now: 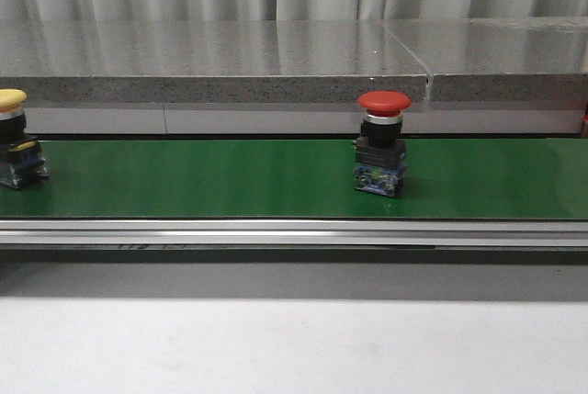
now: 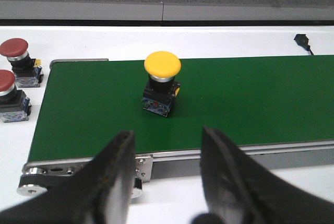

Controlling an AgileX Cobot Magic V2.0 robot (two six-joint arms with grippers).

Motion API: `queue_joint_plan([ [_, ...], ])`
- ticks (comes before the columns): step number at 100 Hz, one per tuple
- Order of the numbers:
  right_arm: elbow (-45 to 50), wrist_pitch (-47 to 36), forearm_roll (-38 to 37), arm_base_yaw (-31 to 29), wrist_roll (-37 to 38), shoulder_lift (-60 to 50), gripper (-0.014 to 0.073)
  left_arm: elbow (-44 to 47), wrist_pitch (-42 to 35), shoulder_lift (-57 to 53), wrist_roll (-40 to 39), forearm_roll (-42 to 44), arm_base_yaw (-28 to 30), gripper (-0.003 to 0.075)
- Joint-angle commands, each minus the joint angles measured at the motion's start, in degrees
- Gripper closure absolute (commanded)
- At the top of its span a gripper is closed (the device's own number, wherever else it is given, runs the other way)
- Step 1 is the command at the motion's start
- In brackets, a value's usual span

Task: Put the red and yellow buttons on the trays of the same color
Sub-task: 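Lower the right gripper onto the red button at the belt end, grasp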

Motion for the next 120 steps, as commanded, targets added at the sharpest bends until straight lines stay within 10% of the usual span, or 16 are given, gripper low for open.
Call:
queue_joint_plan([
  [1, -1.56, -4.64, 0.32, -0.02, -0.47, -0.18, 0.0662, 0.22, -4.34, -2.02, -0.35, -1.08, -0.37, 0.0587],
  [13, -1.56, -5.52, 0.32, -0.02, -0.47, -0.18, 0.0662, 1.23, -4.19, -2.69, -0.35, -1.08, -0.37, 0.0741],
  [40, -1.56, -4.38, 0.37, -0.02, -0.47, -0.11, 0.0629, 1.23, -4.17, -2.59, -0.35, -1.08, -0.37, 0.0739],
  [73, -1.56, -2.65, 1.25, -0.02, -0.47, -0.01, -0.0067, 1.23, -4.17, -2.59, -0.35, -1.08, -0.37, 0.0739],
  [120, -6.76, 0.75, 8.72, 0.02, -9.36, 17.9, -0.004, 1.23, -4.17, -2.59, -0.35, -1.08, -0.37, 0.0739],
])
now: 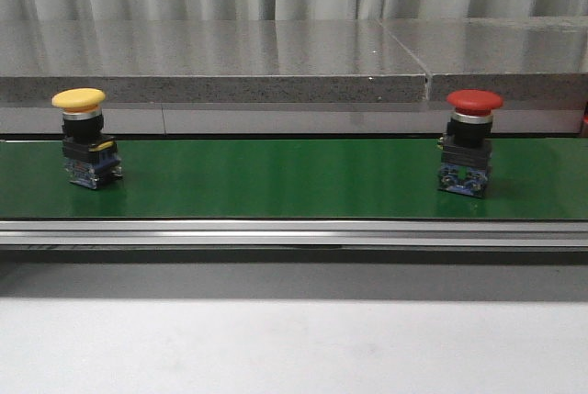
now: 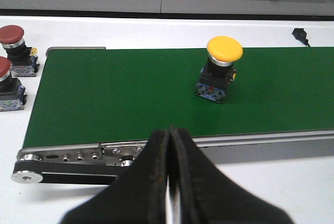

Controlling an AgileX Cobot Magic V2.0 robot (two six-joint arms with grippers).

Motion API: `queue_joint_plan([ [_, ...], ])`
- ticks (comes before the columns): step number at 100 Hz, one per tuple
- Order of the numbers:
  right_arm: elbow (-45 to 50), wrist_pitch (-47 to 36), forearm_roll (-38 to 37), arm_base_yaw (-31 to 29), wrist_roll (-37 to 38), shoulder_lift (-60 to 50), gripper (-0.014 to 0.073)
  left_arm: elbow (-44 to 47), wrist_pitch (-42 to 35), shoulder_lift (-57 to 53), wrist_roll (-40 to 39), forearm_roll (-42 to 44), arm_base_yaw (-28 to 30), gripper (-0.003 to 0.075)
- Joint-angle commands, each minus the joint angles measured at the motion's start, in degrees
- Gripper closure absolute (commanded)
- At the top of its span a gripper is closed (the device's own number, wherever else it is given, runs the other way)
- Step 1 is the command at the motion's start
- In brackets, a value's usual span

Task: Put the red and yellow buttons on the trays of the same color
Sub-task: 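Lower the right gripper onto the red button at the belt end, grasp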

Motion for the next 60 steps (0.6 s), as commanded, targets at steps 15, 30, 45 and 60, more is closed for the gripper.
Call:
queue_joint_plan([
  [15, -5.89, -1.11, 5.4, 1.08, -5.8, 10.63, -0.004, -1.55, -4.17, 0.11, -0.35, -0.45, -0.37, 0.0739],
  [30, -8.27, -1.16, 5.4, 4.54, -7.16, 16.89, -0.004, -1.55, -4.17, 0.11, -0.35, -0.45, -0.37, 0.0739],
  [45, -10.61, -3.13, 5.4, 7.24, -7.2, 22.09, -0.004, -1.55, -4.17, 0.11, -0.35, -0.45, -0.37, 0.0739],
  [60, -13.08, -4.62, 5.4, 7.4, -7.29, 26.72, -0.004, -1.55, -4.17, 0.11, -0.35, -0.45, -0.37, 0.0739],
])
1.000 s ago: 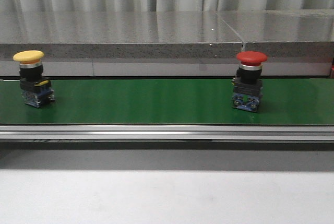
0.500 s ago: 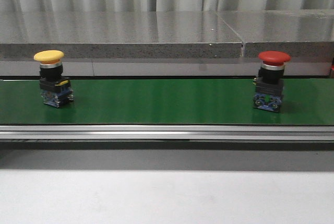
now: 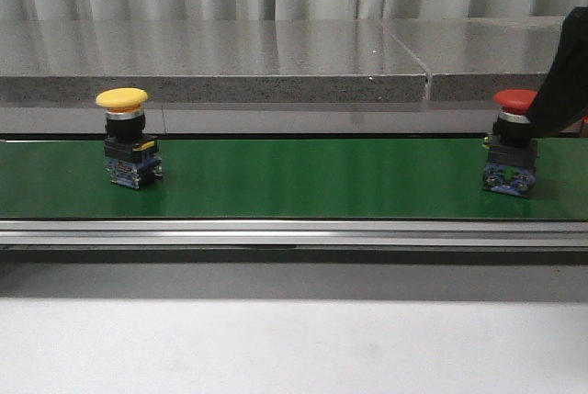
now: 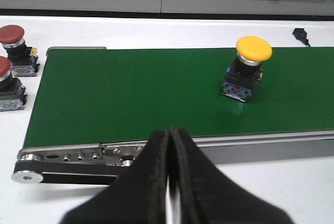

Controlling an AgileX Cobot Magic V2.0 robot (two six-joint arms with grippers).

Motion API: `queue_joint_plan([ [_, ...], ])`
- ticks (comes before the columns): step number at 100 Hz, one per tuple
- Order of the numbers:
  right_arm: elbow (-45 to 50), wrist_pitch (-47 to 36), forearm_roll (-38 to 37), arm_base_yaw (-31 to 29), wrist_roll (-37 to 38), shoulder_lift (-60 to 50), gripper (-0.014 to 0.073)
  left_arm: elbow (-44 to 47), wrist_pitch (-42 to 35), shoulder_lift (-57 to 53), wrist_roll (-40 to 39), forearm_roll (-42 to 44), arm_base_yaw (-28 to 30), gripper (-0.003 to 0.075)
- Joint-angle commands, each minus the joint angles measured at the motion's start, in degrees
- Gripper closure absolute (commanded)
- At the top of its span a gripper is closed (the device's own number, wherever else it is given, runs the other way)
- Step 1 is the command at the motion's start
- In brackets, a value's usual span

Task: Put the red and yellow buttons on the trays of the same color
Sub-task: 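Lower the right gripper onto the red button at the belt end, grasp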

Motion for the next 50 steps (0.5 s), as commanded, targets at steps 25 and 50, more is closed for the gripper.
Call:
queue_joint_plan([
  [25, -7.26, -5.16, 1.2, 0.12, -1.03, 7.56, -0.004, -1.55, -4.17, 0.11, -0.35, -0.45, -0.37, 0.0739],
  [50, -8.42, -2.8, 0.95, 0.06, -0.97, 10.72, 0.026, -1.55, -4.17, 0.11, -0.35, -0.45, -0.37, 0.0739],
])
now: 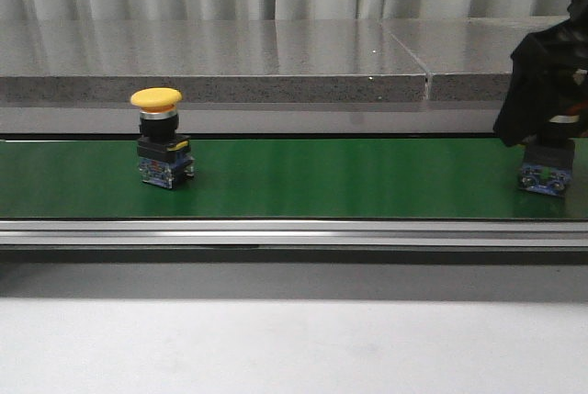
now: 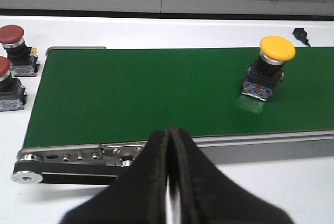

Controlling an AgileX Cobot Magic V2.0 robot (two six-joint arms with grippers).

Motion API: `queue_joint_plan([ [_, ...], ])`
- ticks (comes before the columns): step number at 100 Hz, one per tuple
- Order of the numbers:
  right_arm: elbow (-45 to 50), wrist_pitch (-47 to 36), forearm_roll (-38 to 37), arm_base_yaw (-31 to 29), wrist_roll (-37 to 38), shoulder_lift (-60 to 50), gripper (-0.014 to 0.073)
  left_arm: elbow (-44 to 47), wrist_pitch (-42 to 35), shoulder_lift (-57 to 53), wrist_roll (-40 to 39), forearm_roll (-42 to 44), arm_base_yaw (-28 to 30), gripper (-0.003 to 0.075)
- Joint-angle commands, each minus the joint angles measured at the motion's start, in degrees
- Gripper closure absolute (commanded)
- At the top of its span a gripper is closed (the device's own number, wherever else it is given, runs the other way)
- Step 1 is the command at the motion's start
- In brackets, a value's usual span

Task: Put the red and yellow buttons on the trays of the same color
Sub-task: 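Lower the right gripper onto the red button at the belt end, grasp, then carry the red button into the red tray and open the right gripper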

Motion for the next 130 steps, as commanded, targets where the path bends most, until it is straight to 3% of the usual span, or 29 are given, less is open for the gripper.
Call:
queue_joint_plan([
  [1, -1.99, 0.61, 0.9, 0.06, -0.75, -1.43, 0.0275, -1.55, -4.17, 0.11, -0.35, -0.45, -0.37, 0.0739],
  [9, -2.95, 3.41, 0.9, -0.12, -0.06, -1.43, 0.0426, -1.55, -4.17, 0.11, -0.35, -0.45, -0.37, 0.0739],
  [16, -4.65, 5.34, 0.9, -0.52, 0.12, -1.59, 0.0477, -1.55, -4.17, 0.11, -0.35, -0.45, -0.37, 0.0739],
  [35, -13.76, 10.35, 0.86, -5.3, 0.27, -1.65, 0.048, -1.55, -4.17, 0.11, -0.35, -0.45, -0.37, 0.0739],
  [55, -22.25, 11.0, 0.79, -16.49, 0.27, 0.45, 0.048, -1.55, -4.17, 0.11, -0.35, -0.45, -0.37, 0.0739],
  [75, -31.84, 9.28, 0.79, -25.37, 0.27, 10.07, 0.048, -1.55, -4.17, 0.11, -0.35, -0.45, -0.37, 0.0739],
  [105, -46.11, 9.59, 0.73, -28.8, 0.27, 25.94, 0.048, -1.55, -4.17, 0.11, -0.35, -0.45, -0.37, 0.0739],
  [130, -51.5, 9.69, -0.36, -28.97, 0.27, 33.66, 0.048, -1.55, -4.17, 0.11, -0.35, -0.45, -0.37, 0.0739],
])
